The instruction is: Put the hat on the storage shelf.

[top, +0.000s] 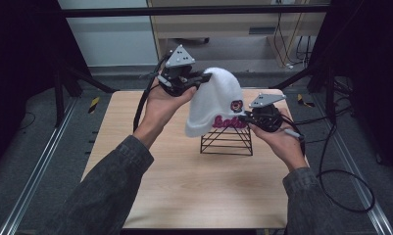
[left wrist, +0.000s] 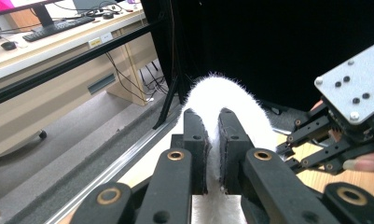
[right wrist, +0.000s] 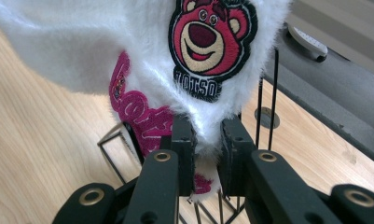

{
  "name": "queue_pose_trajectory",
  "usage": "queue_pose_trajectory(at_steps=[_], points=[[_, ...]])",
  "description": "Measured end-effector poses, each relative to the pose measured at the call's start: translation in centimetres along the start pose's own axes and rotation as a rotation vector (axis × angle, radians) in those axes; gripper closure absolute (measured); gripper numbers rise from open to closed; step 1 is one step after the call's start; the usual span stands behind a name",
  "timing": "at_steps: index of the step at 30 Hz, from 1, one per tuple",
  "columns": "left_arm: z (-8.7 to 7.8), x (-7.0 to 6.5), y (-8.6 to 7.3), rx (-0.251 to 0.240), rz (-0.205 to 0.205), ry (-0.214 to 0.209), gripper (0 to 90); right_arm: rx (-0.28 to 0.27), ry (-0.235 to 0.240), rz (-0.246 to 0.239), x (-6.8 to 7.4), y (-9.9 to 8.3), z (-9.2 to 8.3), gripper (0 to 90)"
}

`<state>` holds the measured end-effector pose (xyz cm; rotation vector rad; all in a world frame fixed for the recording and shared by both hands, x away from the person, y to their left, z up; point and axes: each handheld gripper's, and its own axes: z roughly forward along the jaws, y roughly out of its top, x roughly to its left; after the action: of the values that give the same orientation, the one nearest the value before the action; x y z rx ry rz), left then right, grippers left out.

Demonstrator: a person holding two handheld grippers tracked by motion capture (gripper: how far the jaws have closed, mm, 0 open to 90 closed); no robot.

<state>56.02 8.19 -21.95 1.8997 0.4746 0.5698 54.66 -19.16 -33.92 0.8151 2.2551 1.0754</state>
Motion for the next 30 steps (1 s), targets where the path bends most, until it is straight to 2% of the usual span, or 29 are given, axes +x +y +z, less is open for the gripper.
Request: queue_pose_trajectory(at_steps=[5, 10, 17, 23, 30], points=[[0.1, -0.1, -0.2, -0.001, -0.006, -0.009, 83.9, 0.006, 0.003, 0.003, 0.0, -0.4, 0.1, 78.4], [0.3, -0.4, -0.3, 0.01, 0.013, -0.017, 83.9, 0.005, 0.001, 0.01, -0.1, -1.0, 0.0, 78.3], [0.9, -0.8, -0.4, 0.02, 0.016, -0.024, 83.8, 0.007, -0.003, 0.023, -0.4, -1.8, -0.2, 78.3], [1.9, -1.1, -0.6, 0.042, 0.021, -0.045, 83.8, 0.02, -0.002, 0.039, -0.8, -2.8, -0.3, 78.1], [2.9, -1.7, -0.7, 0.045, 0.024, -0.06, 83.8, 0.027, -0.001, 0.053, -1.0, -3.8, -0.3, 78.0]])
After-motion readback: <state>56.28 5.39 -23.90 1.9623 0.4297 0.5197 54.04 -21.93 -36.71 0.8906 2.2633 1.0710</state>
